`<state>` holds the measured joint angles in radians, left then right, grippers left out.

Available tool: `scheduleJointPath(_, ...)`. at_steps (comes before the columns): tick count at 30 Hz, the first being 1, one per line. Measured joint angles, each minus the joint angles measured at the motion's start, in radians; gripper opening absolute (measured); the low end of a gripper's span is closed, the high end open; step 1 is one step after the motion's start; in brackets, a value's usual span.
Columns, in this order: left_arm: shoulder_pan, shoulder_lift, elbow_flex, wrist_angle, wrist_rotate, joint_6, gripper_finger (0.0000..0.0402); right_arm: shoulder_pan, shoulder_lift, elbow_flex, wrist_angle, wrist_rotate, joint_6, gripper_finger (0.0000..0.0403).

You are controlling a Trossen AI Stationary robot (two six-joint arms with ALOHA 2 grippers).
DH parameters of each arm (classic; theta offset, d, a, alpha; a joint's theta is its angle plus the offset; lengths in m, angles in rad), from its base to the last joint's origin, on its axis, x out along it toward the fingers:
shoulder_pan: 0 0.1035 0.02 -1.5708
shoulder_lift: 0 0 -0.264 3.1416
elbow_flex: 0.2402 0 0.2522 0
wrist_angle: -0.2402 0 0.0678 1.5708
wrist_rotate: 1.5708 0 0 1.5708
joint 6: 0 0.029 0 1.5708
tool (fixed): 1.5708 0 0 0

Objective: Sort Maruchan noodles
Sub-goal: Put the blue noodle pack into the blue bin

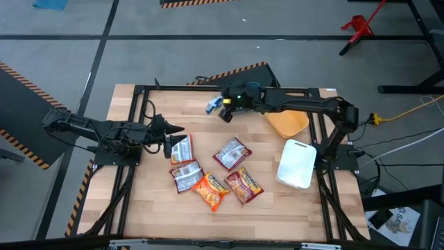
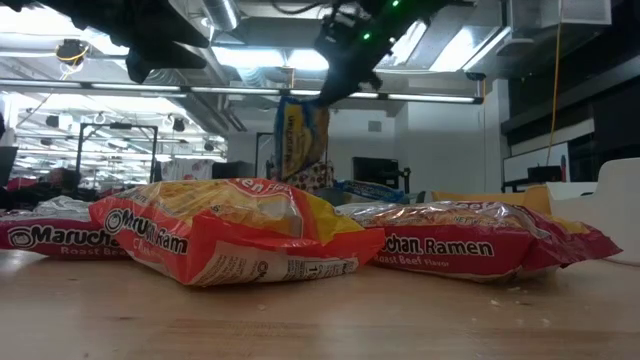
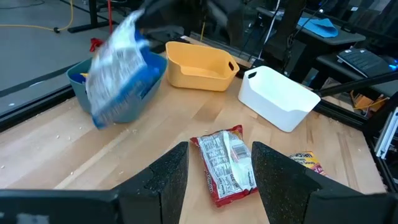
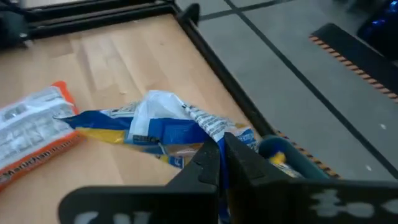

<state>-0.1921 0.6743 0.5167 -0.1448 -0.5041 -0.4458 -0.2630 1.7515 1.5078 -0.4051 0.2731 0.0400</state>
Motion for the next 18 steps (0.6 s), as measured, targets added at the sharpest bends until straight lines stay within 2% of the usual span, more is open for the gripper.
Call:
scheduleJointPath(7,0.0,0.0,0.0,-0.001,0.0,0.0,0.017,-0.064,-0.105,0.0,-0.164,0.094,-0.085,0.0)
scheduleJointPath(10,0.0,0.0,0.0,-0.001,0.0,0.002,0.017,-0.101,-0.142,0.0,-0.255,0.145,-0.179,0.0)
scheduleJointPath(15,0.0,0.0,0.0,-0.001,0.0,0.003,0.017,-0.171,-0.148,0.001,-0.375,0.18,-0.307,0.0)
scheduleJointPath(18,0.0,0.0,0.0,-0.001,0.0,0.003,0.017,-0.201,-0.134,0.001,-0.382,0.178,-0.365,0.0)
